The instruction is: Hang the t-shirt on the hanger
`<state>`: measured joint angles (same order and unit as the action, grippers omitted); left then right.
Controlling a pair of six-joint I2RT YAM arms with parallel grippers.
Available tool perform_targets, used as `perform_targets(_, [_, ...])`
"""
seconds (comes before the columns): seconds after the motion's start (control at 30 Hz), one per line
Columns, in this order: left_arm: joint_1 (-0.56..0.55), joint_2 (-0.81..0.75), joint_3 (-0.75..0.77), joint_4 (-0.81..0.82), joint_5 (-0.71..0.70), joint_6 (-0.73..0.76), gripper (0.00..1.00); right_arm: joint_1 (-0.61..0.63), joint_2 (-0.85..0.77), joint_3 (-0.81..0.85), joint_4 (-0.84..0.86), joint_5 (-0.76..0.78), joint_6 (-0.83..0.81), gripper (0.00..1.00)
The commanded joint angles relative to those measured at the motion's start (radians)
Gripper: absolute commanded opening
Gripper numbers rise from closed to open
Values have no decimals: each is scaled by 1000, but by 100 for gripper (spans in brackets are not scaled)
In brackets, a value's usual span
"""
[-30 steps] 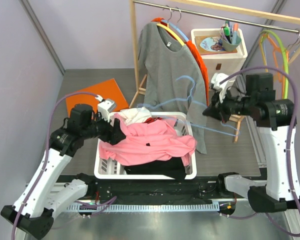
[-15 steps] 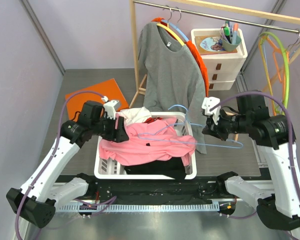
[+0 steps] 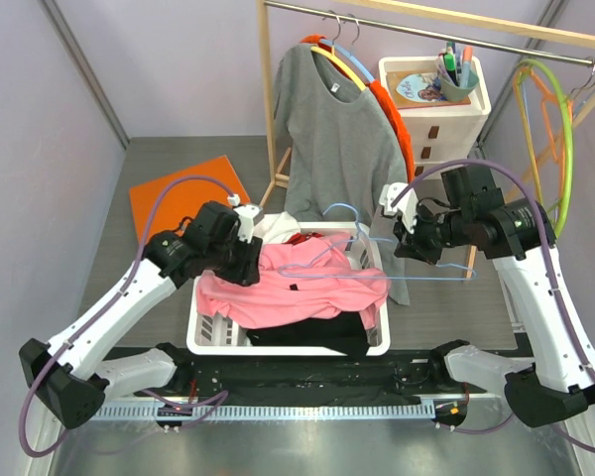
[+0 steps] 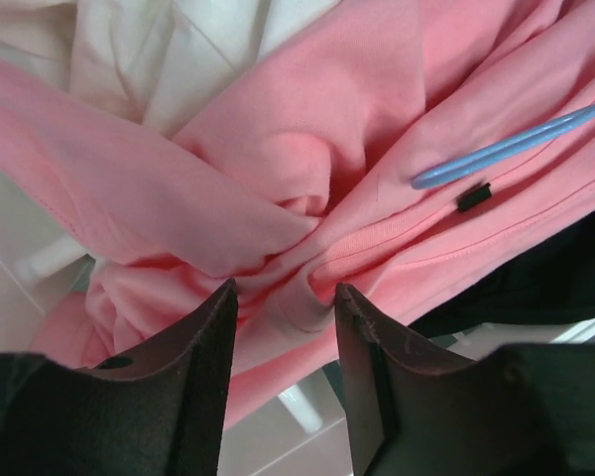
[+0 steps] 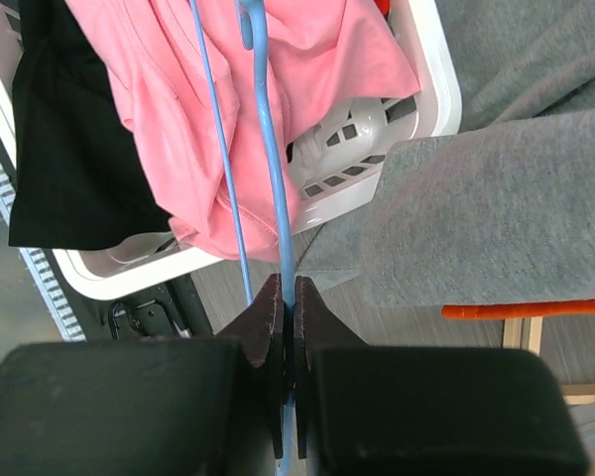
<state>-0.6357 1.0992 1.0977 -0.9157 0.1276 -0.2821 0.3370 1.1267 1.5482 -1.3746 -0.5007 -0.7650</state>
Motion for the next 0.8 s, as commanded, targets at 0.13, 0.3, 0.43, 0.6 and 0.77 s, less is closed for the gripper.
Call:
perform_targets(0.13, [-33, 27, 70, -44, -57, 21, 28, 43, -19, 49, -130, 25, -33, 1])
perform_targets(0.3, [-53, 1, 71, -74, -62, 58, 6, 86, -2, 81, -129, -2, 7, 1])
perform_targets(0.43, [-84, -24, 73, -61, -62, 72, 4, 122, 19, 79, -104, -9, 32, 1])
perform_targets(0.6, [-99, -41, 80, -60, -60, 78, 4, 181, 30, 58, -49, 33, 55, 1])
perform_targets(0.77, [-108, -59, 70, -68, -62, 98, 5, 203, 35, 49, -15, 59, 78, 1])
